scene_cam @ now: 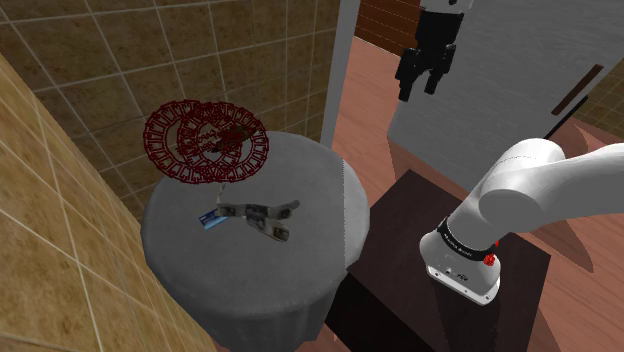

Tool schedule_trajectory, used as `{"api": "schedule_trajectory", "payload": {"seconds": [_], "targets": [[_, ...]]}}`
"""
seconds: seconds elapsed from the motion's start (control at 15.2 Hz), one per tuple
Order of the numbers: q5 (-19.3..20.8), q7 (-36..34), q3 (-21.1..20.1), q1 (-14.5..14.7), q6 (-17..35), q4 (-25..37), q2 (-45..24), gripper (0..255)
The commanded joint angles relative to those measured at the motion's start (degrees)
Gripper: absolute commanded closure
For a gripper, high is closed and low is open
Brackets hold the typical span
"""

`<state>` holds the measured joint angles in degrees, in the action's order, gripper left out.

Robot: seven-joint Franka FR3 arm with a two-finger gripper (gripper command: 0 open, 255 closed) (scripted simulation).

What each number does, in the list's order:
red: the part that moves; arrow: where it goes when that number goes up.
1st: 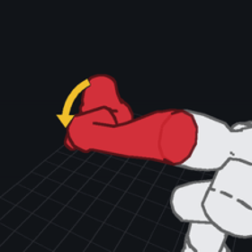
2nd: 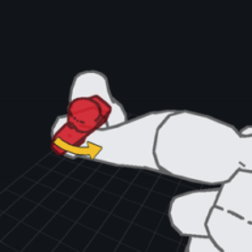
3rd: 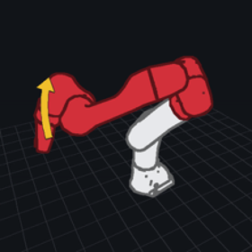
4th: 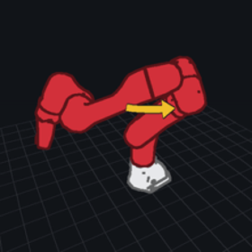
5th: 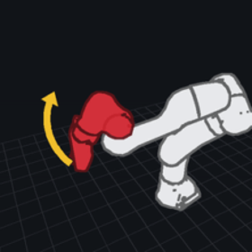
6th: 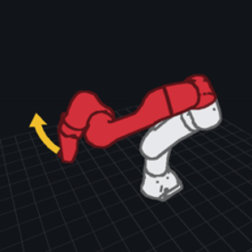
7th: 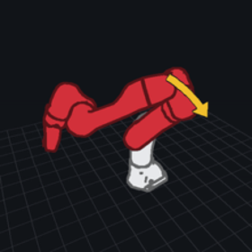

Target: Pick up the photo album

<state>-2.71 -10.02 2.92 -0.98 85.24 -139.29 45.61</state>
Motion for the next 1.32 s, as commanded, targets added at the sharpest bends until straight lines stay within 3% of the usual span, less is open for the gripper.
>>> {"api": "schedule_trajectory", "payload": {"seconds": [0.0,0.66,1.25], "targets": [[0.0,0.0,0.0,0.0,0.0,0.0,0.0,0],[-5.44,-0.73,-6.8,5.84,22.0,-8.31,-7.93,0],[-8.41,-1.44,-13.31,10.54,42.24,-9.05,-22.06,0]]}}
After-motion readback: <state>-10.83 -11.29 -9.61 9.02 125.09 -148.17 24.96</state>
